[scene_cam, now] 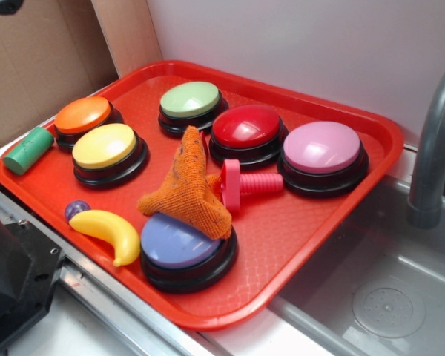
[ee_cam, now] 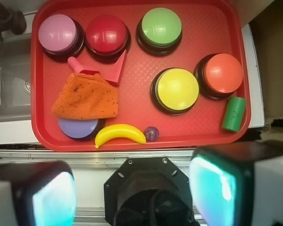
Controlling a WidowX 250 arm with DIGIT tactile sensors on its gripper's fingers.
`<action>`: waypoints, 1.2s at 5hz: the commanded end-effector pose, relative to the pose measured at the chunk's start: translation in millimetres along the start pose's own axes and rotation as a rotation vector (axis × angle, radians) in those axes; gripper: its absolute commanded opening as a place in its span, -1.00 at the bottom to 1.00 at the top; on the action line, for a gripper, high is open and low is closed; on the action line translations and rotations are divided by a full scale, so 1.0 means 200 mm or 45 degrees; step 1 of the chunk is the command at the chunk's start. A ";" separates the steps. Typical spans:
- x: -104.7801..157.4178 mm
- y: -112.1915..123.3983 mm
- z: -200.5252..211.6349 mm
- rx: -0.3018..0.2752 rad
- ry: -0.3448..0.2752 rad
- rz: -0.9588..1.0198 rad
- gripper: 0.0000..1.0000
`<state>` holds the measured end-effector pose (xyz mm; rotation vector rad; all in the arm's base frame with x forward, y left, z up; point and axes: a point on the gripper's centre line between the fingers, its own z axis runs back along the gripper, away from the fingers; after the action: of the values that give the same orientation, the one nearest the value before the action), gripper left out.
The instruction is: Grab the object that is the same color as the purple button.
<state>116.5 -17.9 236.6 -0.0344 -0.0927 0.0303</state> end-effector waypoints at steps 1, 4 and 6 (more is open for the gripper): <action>0.00 0.00 0.00 0.000 0.000 0.000 1.00; -0.05 0.15 -0.44 0.024 0.128 0.361 1.00; -0.04 0.23 -0.69 0.085 0.188 0.526 1.00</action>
<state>120.4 19.5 92.3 0.0088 0.0692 0.4369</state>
